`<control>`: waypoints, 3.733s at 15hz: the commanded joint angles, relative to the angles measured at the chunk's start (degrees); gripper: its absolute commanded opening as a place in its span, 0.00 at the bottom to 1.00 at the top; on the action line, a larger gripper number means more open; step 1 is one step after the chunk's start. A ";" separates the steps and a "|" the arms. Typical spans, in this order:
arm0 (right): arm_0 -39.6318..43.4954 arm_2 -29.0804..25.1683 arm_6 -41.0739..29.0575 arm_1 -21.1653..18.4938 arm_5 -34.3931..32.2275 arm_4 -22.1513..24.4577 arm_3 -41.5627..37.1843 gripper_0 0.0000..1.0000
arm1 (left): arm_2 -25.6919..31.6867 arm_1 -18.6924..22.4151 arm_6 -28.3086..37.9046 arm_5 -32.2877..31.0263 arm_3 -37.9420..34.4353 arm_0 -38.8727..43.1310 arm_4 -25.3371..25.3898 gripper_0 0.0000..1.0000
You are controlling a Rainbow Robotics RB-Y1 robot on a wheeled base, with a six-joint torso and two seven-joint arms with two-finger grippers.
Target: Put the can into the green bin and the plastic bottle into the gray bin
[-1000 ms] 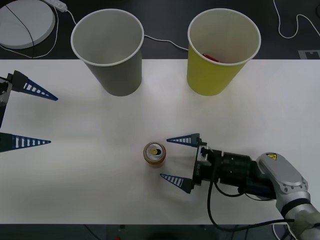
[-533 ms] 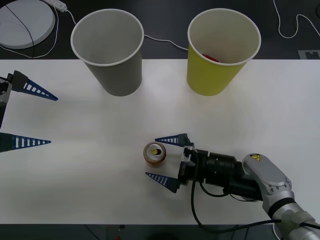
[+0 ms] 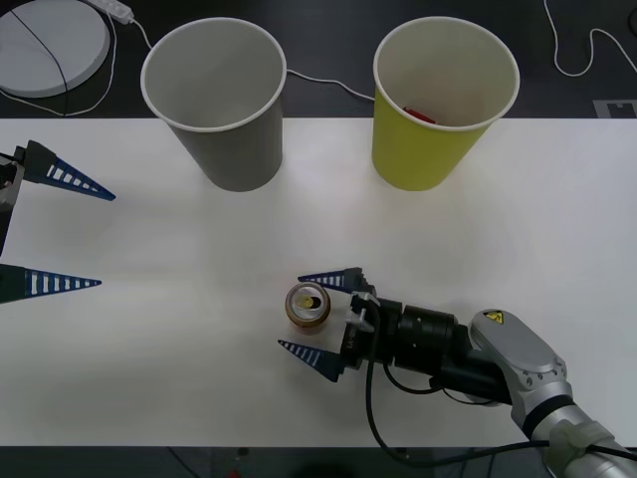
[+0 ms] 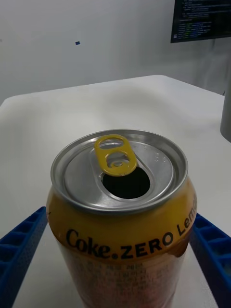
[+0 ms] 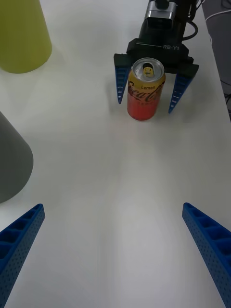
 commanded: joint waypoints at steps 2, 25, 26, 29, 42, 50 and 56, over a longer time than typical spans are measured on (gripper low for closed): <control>0.00 0.04 -0.30 -0.02 0.09 0.01 -0.08 0.00 | 0.00 0.00 0.00 0.00 0.00 0.00 0.00 1.00; 12.92 -24.04 -67.89 -15.93 -22.06 38.68 -50.26 0.00 | 0.00 0.00 0.00 0.00 0.00 0.00 0.00 1.00; 13.10 -25.53 -70.53 -16.81 -23.29 39.12 -52.11 0.00 | 0.00 0.00 0.00 0.00 0.00 0.00 0.00 1.00; 13.10 -28.17 -78.44 -21.38 -23.82 38.60 -55.89 0.00 | 0.00 0.00 0.00 0.00 0.00 0.00 0.00 1.00; 9.67 -38.81 -103.75 -45.63 -26.01 26.82 -59.58 0.00 | 0.00 0.00 0.00 0.00 0.00 0.00 0.00 1.00; -4.57 -35.64 -109.55 -56.18 -31.55 24.18 -55.18 0.00 | 0.00 0.00 0.00 0.00 0.00 0.00 0.00 1.00; -25.22 -19.73 -109.55 -57.94 -31.90 24.89 -43.93 0.00 | 0.00 0.00 0.00 0.00 0.00 0.00 0.00 1.00</control>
